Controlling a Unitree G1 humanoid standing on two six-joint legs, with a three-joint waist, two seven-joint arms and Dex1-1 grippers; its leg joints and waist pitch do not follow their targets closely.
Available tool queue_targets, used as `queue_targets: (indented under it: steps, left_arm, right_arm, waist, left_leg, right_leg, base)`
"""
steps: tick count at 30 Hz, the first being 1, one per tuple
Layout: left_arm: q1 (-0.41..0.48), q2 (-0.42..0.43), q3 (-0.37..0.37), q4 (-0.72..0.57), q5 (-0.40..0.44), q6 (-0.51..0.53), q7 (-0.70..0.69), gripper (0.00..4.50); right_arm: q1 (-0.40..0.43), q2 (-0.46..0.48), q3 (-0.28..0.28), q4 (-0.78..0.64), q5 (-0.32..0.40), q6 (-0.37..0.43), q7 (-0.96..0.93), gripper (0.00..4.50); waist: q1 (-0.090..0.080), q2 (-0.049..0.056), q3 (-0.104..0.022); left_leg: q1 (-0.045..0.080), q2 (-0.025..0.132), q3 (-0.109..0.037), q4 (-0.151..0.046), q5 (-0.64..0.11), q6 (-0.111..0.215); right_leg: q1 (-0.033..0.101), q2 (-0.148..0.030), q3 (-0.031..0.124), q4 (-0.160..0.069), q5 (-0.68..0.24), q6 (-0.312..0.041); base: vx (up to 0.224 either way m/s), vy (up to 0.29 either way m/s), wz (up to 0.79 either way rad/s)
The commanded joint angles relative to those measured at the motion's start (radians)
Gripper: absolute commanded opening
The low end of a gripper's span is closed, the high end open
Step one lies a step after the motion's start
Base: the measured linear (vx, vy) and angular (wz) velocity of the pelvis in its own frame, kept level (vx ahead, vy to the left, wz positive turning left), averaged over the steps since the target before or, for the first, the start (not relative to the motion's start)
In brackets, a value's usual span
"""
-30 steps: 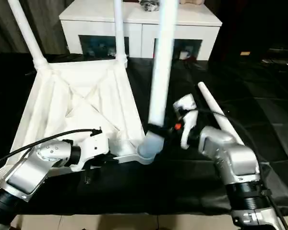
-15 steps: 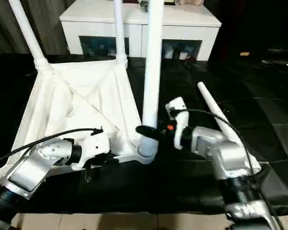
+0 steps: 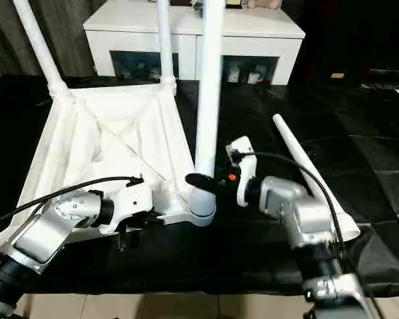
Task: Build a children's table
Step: Insert table leg to table base
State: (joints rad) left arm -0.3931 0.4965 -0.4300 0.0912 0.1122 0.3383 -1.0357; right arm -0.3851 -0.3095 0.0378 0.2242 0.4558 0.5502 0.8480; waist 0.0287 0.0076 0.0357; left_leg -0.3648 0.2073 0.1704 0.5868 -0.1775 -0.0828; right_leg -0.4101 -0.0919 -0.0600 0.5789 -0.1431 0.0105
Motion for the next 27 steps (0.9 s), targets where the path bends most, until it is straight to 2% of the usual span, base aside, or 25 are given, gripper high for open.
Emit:
queue_targets:
  steps: [1, 2, 3, 5, 6, 7, 10, 11, 14, 16, 22, 24, 25, 26, 27]
  left_arm:
    - [0.003, 0.025, -0.009, 0.038, 0.036, 0.013, 0.019, 0.00]
    - [0.002, 0.023, -0.008, 0.042, 0.035, 0.011, 0.021, 0.00]
    - [0.001, 0.022, -0.008, 0.043, 0.035, 0.011, 0.022, 0.00]
    - [0.000, 0.021, -0.007, 0.046, 0.035, 0.010, 0.024, 0.00]
    - [-0.001, 0.020, -0.007, 0.048, 0.035, 0.008, 0.025, 0.00]
    - [-0.002, 0.018, -0.007, 0.050, 0.035, 0.007, 0.026, 0.00]
    - [-0.007, 0.016, -0.008, 0.058, 0.035, 0.001, 0.030, 0.00]
    - [-0.009, 0.014, -0.008, 0.062, 0.035, -0.002, 0.033, 0.00]
    - [-0.010, 0.013, -0.008, 0.065, 0.036, -0.005, 0.035, 0.00]
    - [-0.010, 0.013, -0.008, 0.065, 0.036, -0.005, 0.035, 0.00]
    - [-0.016, 0.009, -0.010, 0.077, 0.039, -0.018, 0.046, 0.00]
    - [-0.020, 0.008, -0.011, 0.082, 0.038, -0.021, 0.050, 0.00]
    - [-0.020, 0.008, -0.011, 0.082, 0.038, -0.021, 0.050, 0.00]
    - [-0.021, 0.007, -0.012, 0.083, 0.038, -0.022, 0.052, 0.00]
    - [-0.021, 0.007, -0.012, 0.083, 0.038, -0.022, 0.052, 0.00]
  right_arm:
    - [0.040, 0.008, -0.021, -0.009, -0.002, -0.026, -0.032, 1.86]
    - [0.072, 0.019, -0.027, -0.008, -0.017, -0.070, -0.054, 1.86]
    - [0.075, 0.019, -0.027, -0.008, -0.020, -0.076, -0.056, 1.86]
    - [0.091, 0.023, -0.024, -0.006, -0.035, -0.107, -0.065, 1.85]
    - [0.104, 0.031, -0.028, -0.004, -0.040, -0.128, -0.074, 1.85]
    - [0.115, 0.040, -0.035, -0.002, -0.043, -0.148, -0.082, 1.85]
    - [0.149, 0.068, -0.053, 0.004, -0.066, -0.234, -0.115, 1.85]
    - [0.174, 0.068, -0.036, -0.001, -0.110, -0.314, -0.128, 1.85]
    - [0.198, 0.064, -0.013, -0.008, -0.150, -0.382, -0.134, 1.85]
    - [0.199, 0.064, -0.013, -0.008, -0.150, -0.383, -0.135, 1.85]
    - [0.238, 0.051, 0.046, -0.008, -0.242, -0.526, -0.144, 1.85]
    - [0.239, 0.050, 0.057, 0.005, -0.262, -0.560, -0.146, 1.85]
    - [0.239, 0.050, 0.057, 0.005, -0.262, -0.560, -0.146, 1.85]
    - [0.239, 0.050, 0.062, 0.008, -0.267, -0.567, -0.145, 1.85]
    - [0.239, 0.051, 0.063, 0.009, -0.268, -0.568, -0.144, 1.85]
  waist:
    - [-0.001, 0.009, -0.051]
    - [-0.002, 0.010, -0.051]
    - [-0.002, 0.009, -0.050]
    - [-0.004, 0.008, -0.049]
    - [-0.005, 0.012, -0.048]
    - [-0.006, 0.013, -0.047]
    - [-0.007, 0.014, -0.046]
    - [-0.009, 0.013, -0.045]
    - [-0.011, 0.015, -0.043]
    - [-0.014, 0.015, -0.042]
    - [-0.034, 0.016, -0.036]
    - [-0.037, 0.019, -0.037]
    - [-0.039, 0.019, -0.037]
    - [-0.040, 0.016, -0.037]
    - [-0.040, 0.018, -0.035]
  left_leg:
    - [0.013, 0.011, -0.003, -0.081, -0.407, -0.017]
    - [0.012, 0.011, -0.004, -0.081, -0.405, -0.017]
    - [0.013, 0.011, -0.003, -0.082, -0.416, -0.018]
    - [0.012, 0.010, -0.005, -0.084, -0.430, -0.017]
    - [0.014, 0.009, -0.007, -0.084, -0.443, -0.018]
    - [0.016, 0.009, -0.006, -0.082, -0.459, -0.018]
    - [0.017, 0.008, -0.009, -0.084, -0.477, -0.020]
    - [0.017, 0.008, -0.010, -0.084, -0.489, -0.020]
    - [0.017, 0.007, -0.013, -0.086, -0.512, -0.019]
    - [0.018, 0.007, -0.015, -0.087, -0.525, -0.018]
    - [0.023, 0.006, -0.023, -0.088, -0.591, -0.014]
    - [0.022, 0.008, -0.025, -0.090, -0.601, -0.013]
    - [0.017, 0.009, -0.028, -0.094, -0.602, -0.013]
    - [0.016, 0.009, -0.028, -0.095, -0.602, -0.012]
    - [0.020, 0.009, -0.027, -0.094, -0.614, -0.011]
  right_leg:
    - [0.030, -0.031, 0.024, -0.079, -0.442, -0.144]
    - [0.031, -0.031, 0.025, -0.078, -0.436, -0.144]
    - [0.027, -0.031, 0.024, -0.081, -0.444, -0.144]
    - [0.030, -0.030, 0.022, -0.082, -0.468, -0.138]
    - [0.028, -0.031, 0.021, -0.083, -0.488, -0.133]
    - [0.024, -0.031, 0.021, -0.090, -0.509, -0.125]
    - [0.022, -0.032, 0.019, -0.094, -0.536, -0.112]
    - [0.021, -0.031, 0.017, -0.095, -0.551, -0.105]
    - [0.020, -0.031, 0.014, -0.102, -0.591, -0.086]
    - [0.019, -0.032, 0.012, -0.104, -0.606, -0.079]
    - [0.013, -0.032, 0.002, -0.117, -0.665, -0.062]
    - [0.017, -0.032, -0.001, -0.119, -0.660, -0.062]
    - [0.022, -0.032, -0.001, -0.116, -0.642, -0.066]
    - [0.022, -0.033, 0.000, -0.117, -0.637, -0.067]
    - [0.017, -0.032, 0.001, -0.118, -0.637, -0.071]
  base:
    - [0.000, 0.000, 0.00]
    - [0.000, 0.000, 0.00]
    - [0.000, 0.000, 0.00]
    - [0.000, 0.000, 0.00]
    - [0.000, 0.000, 0.00]
    - [0.000, 0.000, 0.00]
    - [0.000, 0.000, 0.00]
    - [0.000, 0.000, 0.00]
    - [0.000, 0.000, 0.00]
    - [0.000, 0.000, 0.00]
    - [0.000, 0.000, 0.00]
    - [0.000, 0.000, 0.00]
    - [0.000, 0.000, 0.00]
    - [0.000, 0.000, 0.00]
    - [0.000, 0.000, 0.00]
